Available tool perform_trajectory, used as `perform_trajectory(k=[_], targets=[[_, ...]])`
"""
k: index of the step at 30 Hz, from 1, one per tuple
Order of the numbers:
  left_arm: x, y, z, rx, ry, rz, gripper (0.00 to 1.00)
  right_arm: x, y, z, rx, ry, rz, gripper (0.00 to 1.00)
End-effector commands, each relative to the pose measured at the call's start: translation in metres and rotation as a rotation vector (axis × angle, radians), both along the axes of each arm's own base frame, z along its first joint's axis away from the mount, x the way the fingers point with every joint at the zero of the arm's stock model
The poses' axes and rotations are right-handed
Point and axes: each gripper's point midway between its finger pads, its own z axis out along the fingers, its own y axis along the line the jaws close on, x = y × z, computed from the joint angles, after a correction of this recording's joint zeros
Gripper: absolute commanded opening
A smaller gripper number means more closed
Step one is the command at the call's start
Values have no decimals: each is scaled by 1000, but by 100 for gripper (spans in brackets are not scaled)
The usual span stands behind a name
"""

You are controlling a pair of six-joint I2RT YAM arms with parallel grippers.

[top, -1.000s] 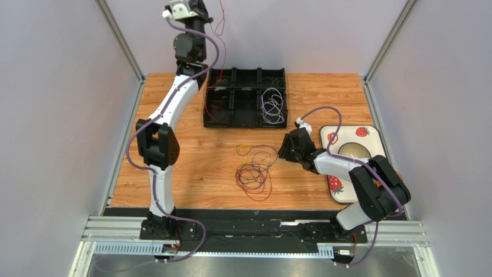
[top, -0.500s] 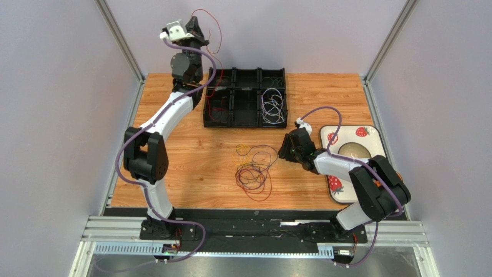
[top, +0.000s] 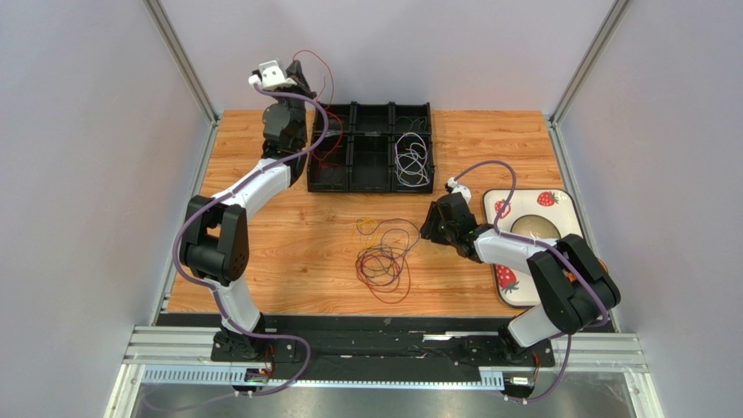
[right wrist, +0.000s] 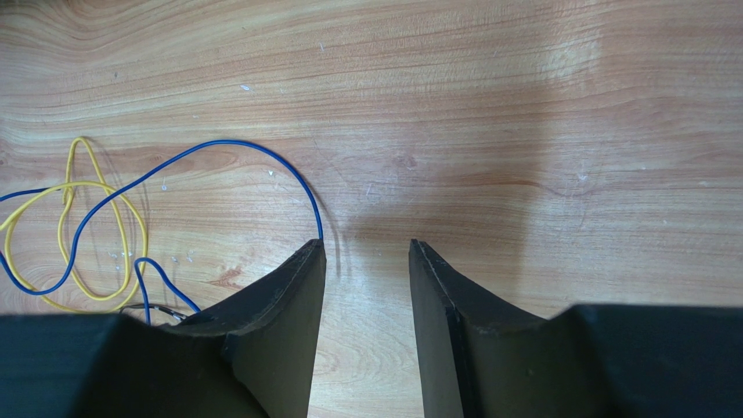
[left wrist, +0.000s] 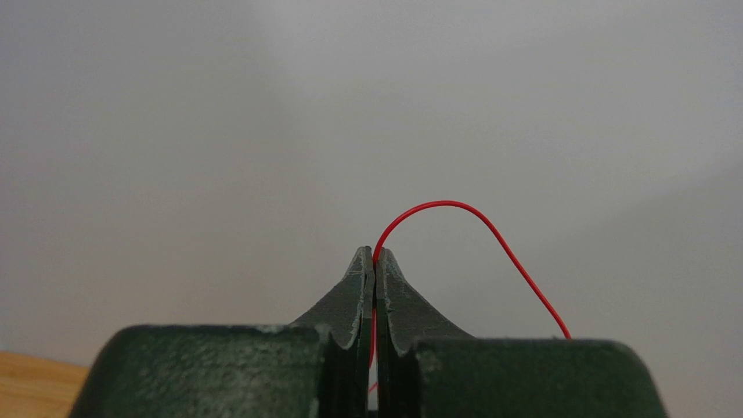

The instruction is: Untangle the cables

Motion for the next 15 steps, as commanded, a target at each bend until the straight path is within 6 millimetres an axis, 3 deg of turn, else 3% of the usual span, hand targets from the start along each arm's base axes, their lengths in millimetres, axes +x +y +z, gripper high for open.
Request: perform_trajectory(k=[1,9,15], targets=[[-8,10,-15,-42,-2,19,0,12,4,16,10,-61,-6,44],[-10,16,-52,-25,70,50,0,12,3,16,10,-60,-10,44],[-18,35,-83,-12,178,149,0,11,4,15,7,-58,-7,44]])
